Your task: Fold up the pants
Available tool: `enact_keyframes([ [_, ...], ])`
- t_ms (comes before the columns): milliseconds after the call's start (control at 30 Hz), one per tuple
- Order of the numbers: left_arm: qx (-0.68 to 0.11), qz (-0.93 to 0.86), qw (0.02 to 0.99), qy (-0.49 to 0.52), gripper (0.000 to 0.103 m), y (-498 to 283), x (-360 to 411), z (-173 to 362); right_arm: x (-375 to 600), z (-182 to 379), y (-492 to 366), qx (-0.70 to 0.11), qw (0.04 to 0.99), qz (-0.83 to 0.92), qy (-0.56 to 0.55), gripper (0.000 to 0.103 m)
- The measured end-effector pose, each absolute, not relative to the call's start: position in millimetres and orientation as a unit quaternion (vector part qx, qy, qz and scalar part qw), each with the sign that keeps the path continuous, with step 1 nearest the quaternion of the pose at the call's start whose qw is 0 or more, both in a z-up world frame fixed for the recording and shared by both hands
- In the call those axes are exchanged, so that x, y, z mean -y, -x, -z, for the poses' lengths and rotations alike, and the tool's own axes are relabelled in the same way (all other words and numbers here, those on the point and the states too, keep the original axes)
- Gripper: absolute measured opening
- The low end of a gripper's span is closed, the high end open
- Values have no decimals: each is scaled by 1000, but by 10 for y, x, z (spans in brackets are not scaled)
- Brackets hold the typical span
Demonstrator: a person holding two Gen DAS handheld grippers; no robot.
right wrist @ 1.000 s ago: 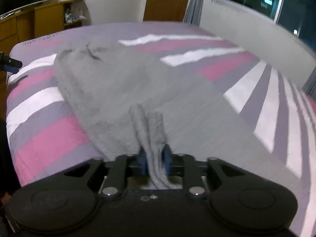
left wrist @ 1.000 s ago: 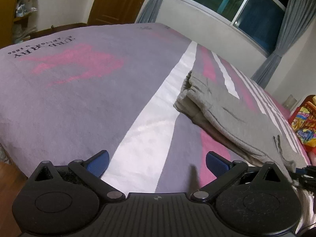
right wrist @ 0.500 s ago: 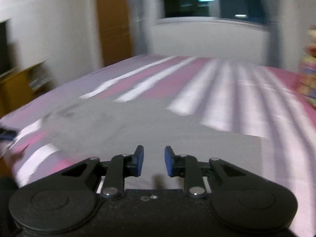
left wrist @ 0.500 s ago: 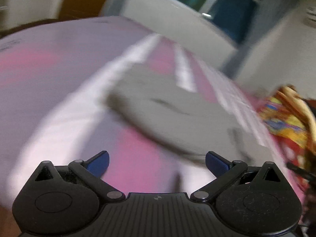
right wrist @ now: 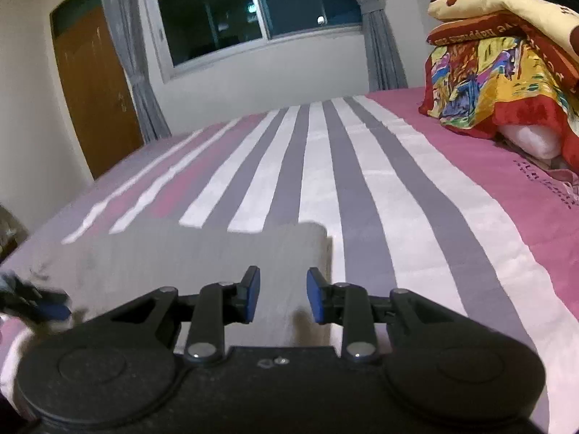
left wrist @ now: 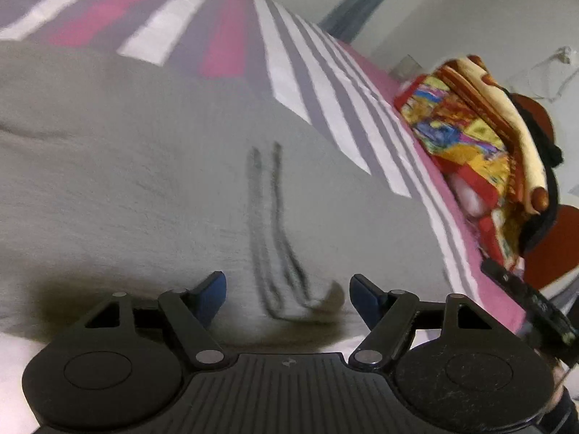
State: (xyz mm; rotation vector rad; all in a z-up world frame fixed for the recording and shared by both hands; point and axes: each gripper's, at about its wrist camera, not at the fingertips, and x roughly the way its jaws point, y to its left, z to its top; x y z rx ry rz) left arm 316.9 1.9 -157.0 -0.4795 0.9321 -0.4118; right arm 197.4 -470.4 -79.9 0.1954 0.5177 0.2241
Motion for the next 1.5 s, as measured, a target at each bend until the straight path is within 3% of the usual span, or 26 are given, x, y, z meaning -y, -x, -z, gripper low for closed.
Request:
enact_keyframes([
  [33, -443, 197, 844, 231, 69, -3163, 10, 1586, 4726, 797, -1982, -253, 956, -110, -100, 29],
  [67, -444, 199, 841, 237, 42, -3160, 31, 1609, 4745, 791, -1984, -253, 956, -110, -105, 29],
  [100, -451, 204, 829, 261, 33, -3170, 29, 1669, 4760, 812, -1990, -255, 954, -111, -111, 29],
  [367, -419, 207, 816, 341, 21, -2935, -41, 1899, 4876, 930, -1762, -298, 927, -142, -180, 36],
  [500, -380, 216, 833, 339, 20, -2789, -61, 1728, 4961, 970, -1750, -306, 930, -104, -177, 37],
  [700, -400, 194, 845, 296, 20, -2824, -37, 1779, 4928, 960, -1842, -307, 932, -105, -158, 38],
  [833, -400, 193, 850, 283, 20, -2865, -26, 1760, 4714, 1332, -2166, -425, 894, -101, -101, 37],
  [1033, -399, 195, 852, 276, 21, -2882, -7, 1756, 4671, 1072, -1939, -346, 925, -126, -89, 38],
  [1133, -398, 194, 852, 279, 27, -2862, -4, 1730, 4575, 1305, -2112, -412, 905, -100, -46, 44],
  [1233, -380, 175, 875, 245, 45, -2783, -46, 1593, 4657, 1217, -2145, -389, 912, -98, -85, 41],
  [1333, -391, 170, 876, 223, 46, -2925, -51, 1574, 4665, 1116, -2201, -357, 925, -100, -84, 41],
  [1433, -399, 165, 877, 211, 46, -3112, -25, 1570, 4592, 1311, -2462, -411, 905, -90, -62, 41],
  [1500, -395, 159, 879, 214, 46, -3236, -47, 1537, 4591, 1320, -2540, -406, 908, -88, -61, 41],
])
